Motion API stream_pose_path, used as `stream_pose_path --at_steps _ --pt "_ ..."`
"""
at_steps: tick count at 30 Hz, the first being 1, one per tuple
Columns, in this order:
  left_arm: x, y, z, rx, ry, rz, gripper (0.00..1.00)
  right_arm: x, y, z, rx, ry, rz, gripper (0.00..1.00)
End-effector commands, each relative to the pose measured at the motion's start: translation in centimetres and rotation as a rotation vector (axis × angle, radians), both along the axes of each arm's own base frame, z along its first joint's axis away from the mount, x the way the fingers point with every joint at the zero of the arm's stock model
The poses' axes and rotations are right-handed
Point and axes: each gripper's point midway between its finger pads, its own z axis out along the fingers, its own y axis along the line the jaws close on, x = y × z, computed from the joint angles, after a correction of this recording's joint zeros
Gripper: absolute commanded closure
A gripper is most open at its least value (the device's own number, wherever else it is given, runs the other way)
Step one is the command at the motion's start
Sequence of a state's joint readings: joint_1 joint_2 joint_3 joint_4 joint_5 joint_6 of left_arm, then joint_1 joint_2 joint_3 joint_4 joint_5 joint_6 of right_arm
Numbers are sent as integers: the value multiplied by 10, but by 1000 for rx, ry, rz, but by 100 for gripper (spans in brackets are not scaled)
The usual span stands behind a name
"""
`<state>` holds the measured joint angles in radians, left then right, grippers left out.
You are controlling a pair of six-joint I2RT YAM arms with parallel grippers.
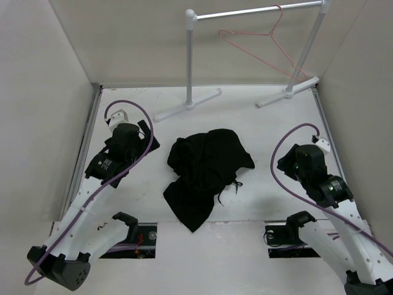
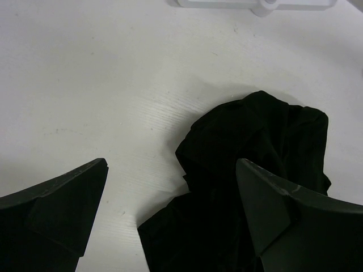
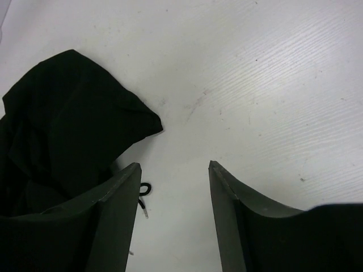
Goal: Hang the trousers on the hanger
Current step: Flatten out the trousers at the center of the board.
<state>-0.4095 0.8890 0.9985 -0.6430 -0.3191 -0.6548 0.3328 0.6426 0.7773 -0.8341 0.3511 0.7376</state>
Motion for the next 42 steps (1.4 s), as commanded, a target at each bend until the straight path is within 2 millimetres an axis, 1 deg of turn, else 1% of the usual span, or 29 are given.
stream_pose_path --at_steps 1,3,5,6,7,9,10,11,12,13,14,15,16,17,18,20,21,22,23,25,28,31,36,38,40,41,42 --pt "5 -4 6 -38 -44 -15 0 8 2 12 28 -50 -12 52" --pt "5 -5 10 -48 -80 -10 0 9 6 11 40 -46 5 72" --pt "6 0 10 -41 -100 17 0 10 12 9 51 -35 28 84" --pt "5 6 11 -25 -107 43 0 10 15 7 55 -26 39 91" --pt "4 13 12 -17 -111 71 0 10 20 5 67 -14 61 95" --pt "3 14 11 -42 -109 98 0 11 31 5 89 -7 95 95" --pt "4 12 8 -51 -112 92 1 12 38 4 99 -7 117 93" --pt "7 7 6 -62 -122 69 19 14 45 4 110 -10 136 88" --pt "9 -1 1 -69 -124 32 49 16 52 5 115 -19 156 78" --pt "9 -4 -6 -76 -113 17 70 18 58 6 115 -27 173 65" --pt "7 -7 -15 -84 -92 8 81 21 65 7 120 -33 193 53" --pt "5 -11 -25 -92 -62 -1 85 23 73 7 127 -32 218 44" --pt "2 -15 -34 -99 -34 -9 85 24 81 6 132 -30 239 36" --pt "0 -20 -42 -99 -13 -24 82 26 87 4 135 -24 251 32" --pt "-1 -26 -47 -100 -1 -41 75 27 94 0 136 -15 264 30" --pt "-3 -40 -56 -97 12 -83 47 29 104 -8 134 7 278 28" --pt "-4 -48 -58 -101 12 -103 37 30 108 -12 130 15 279 27" --pt "-2 -58 -60 -116 5 -129 31 31 112 -18 129 23 281 27" --pt "-1 -70 -61 -126 1 -164 30 32 115 -23 131 31 283 27" --pt "0 -87 -67 -139 4 -213 32 35 120 -30 136 43 286 28" --pt "2 -104 -80 -124 27 -260 40 37 126 -40 135 66 298 32" --pt "13 -108 -92 -83 53 -261 44 40 130 -48 131 80 304 33" --pt "37 -105 -105 -32 68 -235 52 43 134 -61 128 108 302 28" --pt "46 -106 -103 -39 52 -223 61 47 137 -72 129 134 301 29" --pt "51 -107 -98 -51 31 -224 72 53 141 -82 138 164 302 31" --pt "52 -107 -94 -54 19 -223 78 56 142 -85 138 167 298 35" --pt "52 -106 -90 -56 9 -223 82 61 144 -87 136 164 294 42"
